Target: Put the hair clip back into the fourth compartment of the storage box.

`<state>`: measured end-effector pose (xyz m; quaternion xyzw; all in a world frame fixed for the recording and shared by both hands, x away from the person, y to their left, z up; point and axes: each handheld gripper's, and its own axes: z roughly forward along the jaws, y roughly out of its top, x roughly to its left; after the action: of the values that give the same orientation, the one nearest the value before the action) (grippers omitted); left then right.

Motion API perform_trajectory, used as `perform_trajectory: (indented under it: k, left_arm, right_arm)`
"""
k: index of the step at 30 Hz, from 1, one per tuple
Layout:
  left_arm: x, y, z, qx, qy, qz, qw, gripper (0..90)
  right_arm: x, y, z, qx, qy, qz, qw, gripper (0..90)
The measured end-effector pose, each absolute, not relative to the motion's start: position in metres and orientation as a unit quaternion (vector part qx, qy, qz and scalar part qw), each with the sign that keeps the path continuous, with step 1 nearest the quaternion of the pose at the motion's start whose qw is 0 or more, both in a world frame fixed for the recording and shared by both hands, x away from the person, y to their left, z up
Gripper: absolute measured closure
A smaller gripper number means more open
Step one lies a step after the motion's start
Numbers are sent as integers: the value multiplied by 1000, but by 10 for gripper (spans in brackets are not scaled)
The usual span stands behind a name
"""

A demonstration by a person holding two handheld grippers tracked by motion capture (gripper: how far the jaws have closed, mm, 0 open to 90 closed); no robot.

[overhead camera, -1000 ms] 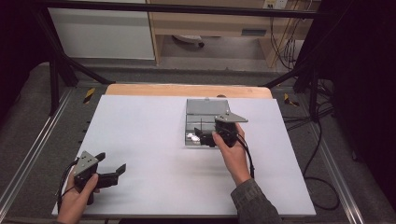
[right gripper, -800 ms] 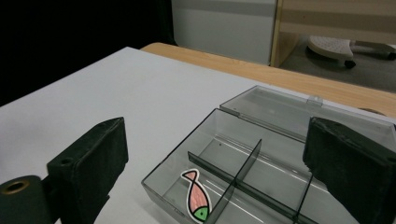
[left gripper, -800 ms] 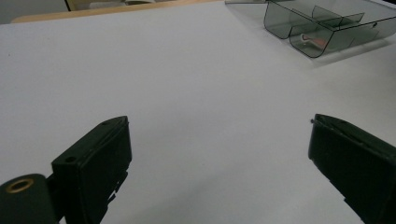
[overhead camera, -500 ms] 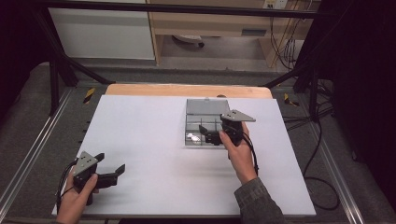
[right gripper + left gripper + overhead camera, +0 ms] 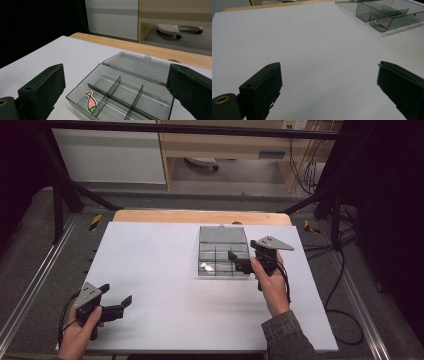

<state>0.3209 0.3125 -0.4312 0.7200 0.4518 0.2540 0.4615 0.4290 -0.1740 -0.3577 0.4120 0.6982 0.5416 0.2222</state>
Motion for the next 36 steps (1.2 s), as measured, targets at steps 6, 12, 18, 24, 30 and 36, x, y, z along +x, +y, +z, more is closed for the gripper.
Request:
perform_trajectory:
  k: [6,12,18,24,30,36]
  left_arm:
    - [319,316,-430,717,455,253,464,58]
    - [318,318,-429,717,455,253,464,59]
    - [317,319,-429,716,455,253,465,59]
    - [316,321,-429,716,458,252,462,59]
    - [315,321,-429,717,457,252,461,59]
    - [315,322,-430,719,456,250,461,59]
  right_arm:
    - [421,-188,-353,416,704,532,221,24]
    - [411,-202,-351,419,703,532,220,23]
    - [403,-213,-351,420,703,530,221,25]
    - [394,-222,-348,416,702,533,221,25]
    - [384,-232,-346,417,698,536,225,24]
    - [375,-240,-348,417,698,537,226,27]
